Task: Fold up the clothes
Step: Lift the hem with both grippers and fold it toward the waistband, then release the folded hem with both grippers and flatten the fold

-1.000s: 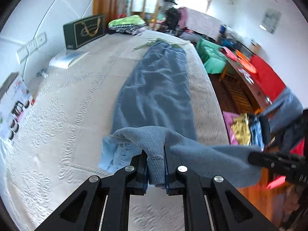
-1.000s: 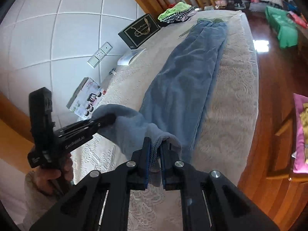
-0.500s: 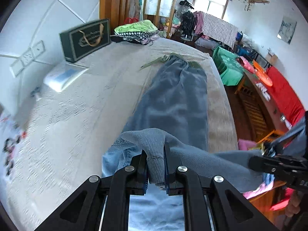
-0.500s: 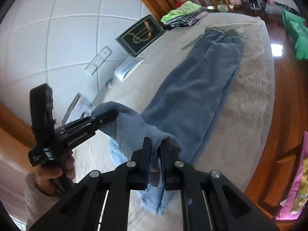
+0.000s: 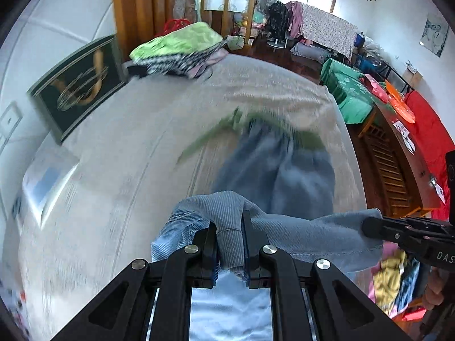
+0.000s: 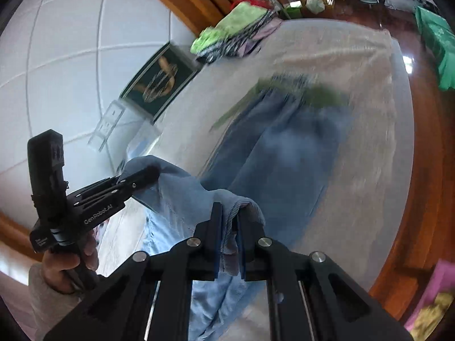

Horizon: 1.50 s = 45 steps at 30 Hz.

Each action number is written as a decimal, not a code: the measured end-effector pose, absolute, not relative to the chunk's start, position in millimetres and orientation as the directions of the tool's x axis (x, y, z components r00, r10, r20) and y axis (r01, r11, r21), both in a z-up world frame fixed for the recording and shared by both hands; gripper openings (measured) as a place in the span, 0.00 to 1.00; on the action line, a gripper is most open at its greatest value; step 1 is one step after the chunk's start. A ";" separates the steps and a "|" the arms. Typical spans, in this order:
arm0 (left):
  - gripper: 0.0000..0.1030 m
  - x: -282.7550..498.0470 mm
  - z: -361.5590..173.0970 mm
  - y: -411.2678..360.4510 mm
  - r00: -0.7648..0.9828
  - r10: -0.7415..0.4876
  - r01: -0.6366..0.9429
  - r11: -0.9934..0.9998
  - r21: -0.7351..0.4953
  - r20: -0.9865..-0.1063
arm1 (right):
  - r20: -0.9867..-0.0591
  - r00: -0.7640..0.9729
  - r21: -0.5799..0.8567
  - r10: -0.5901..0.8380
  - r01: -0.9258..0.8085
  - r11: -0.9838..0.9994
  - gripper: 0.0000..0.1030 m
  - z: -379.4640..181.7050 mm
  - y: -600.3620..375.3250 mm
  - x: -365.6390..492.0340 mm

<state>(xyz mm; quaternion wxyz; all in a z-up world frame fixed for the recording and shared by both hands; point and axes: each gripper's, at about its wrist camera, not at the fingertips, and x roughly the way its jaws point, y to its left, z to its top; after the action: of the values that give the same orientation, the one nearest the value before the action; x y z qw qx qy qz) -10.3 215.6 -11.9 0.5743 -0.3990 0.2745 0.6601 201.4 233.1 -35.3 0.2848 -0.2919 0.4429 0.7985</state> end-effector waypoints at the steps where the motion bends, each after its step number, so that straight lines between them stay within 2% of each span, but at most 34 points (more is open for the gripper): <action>1: 0.12 -8.6 -13.5 243.1 -0.018 0.530 -0.979 -0.182 -0.094 -0.848 | -0.718 -0.667 0.545 0.199 -0.717 -0.436 0.09 -36.6 254.1 205.3; 5: 0.12 -1.9 -29.3 336.4 -0.027 0.478 -0.985 -0.164 -0.058 -0.878 | -0.724 -0.666 0.569 0.180 -0.725 -0.389 0.09 -52.2 331.0 222.2; 8: 0.13 -1.1 -41.4 378.6 -0.021 0.458 -0.983 -0.173 -0.066 -0.888 | -0.723 -0.672 0.598 0.159 -0.724 -0.343 0.11 -69.7 372.4 230.7; 9: 0.16 -1.8 -44.6 390.1 -0.019 0.450 -0.981 -0.180 -0.070 -0.893 | -0.716 -0.682 0.618 0.148 -0.718 -0.320 0.11 -75.8 384.2 234.5; 11: 0.40 -4.3 -48.0 407.1 -0.018 0.438 -0.979 -0.191 -0.073 -0.899 | -0.704 -0.696 0.650 0.141 -0.712 -0.265 0.14 -87.3 404.1 244.5; 12: 0.74 -6.3 -47.1 411.6 -0.027 0.441 -0.978 -0.196 -0.067 -0.897 | -0.696 -0.703 0.665 0.142 -0.707 -0.241 0.16 -91.3 410.4 250.0; 13: 0.99 -8.6 -44.6 414.2 -0.038 0.450 -0.978 -0.201 -0.060 -0.892 | -0.692 -0.704 0.671 0.156 -0.708 -0.221 0.18 -93.4 415.9 256.1; 14: 1.00 -10.9 -40.7 415.2 -0.050 0.463 -0.978 -0.204 -0.052 -0.885 | -0.694 -0.695 0.663 0.190 -0.719 -0.207 0.28 -92.6 420.4 263.1; 15: 1.00 -13.4 -36.4 415.5 -0.063 0.470 -0.977 -0.208 -0.041 -0.880 | -0.690 -0.688 0.661 0.226 -0.726 -0.192 0.43 -90.7 425.0 270.9; 17: 1.00 -18.6 -27.0 415.3 -0.088 0.474 -0.977 -0.213 -0.017 -0.876 | -0.668 -0.691 0.672 0.275 -0.720 -0.175 0.55 -84.2 431.7 283.0; 21: 1.00 -23.6 -13.6 388.8 -0.097 0.485 -0.976 -0.217 -0.012 -0.869 | -0.673 -0.689 0.638 0.267 -0.724 -0.262 0.55 -68.2 428.1 281.9; 27: 1.00 -19.8 -23.8 286.1 -0.144 0.452 -0.975 -0.219 0.047 -0.880 | -0.701 -0.688 0.576 0.187 -0.701 -0.421 0.55 -66.3 368.7 246.8; 33: 1.00 -14.3 -50.9 167.7 -0.188 0.417 -0.972 -0.206 0.109 -0.889 | -0.685 -0.728 0.593 0.002 -0.560 -0.578 0.55 -80.6 285.8 177.8; 36: 1.00 -16.4 -72.2 117.8 -0.183 0.404 -0.976 -0.188 0.114 -0.896 | -0.750 -0.657 0.561 -0.078 -0.570 -0.600 0.55 -112.9 247.6 145.7; 41: 1.00 -21.6 -106.1 62.4 -0.150 0.375 -0.984 -0.149 0.101 -0.915 | -0.891 -0.447 0.354 0.078 -0.793 -0.495 0.54 -130.0 203.9 188.2; 45: 1.00 -26.0 -113.8 38.0 -0.126 0.391 -0.989 -0.120 0.085 -0.912 | -0.902 -0.405 0.319 0.149 -0.859 -0.401 0.54 -119.9 166.9 237.6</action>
<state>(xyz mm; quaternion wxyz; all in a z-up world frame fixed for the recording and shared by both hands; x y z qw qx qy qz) -26.0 38.0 -113.8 0.5375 -0.3848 0.3888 0.6418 237.6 166.9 -119.9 0.3481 -0.4198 0.4224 0.7240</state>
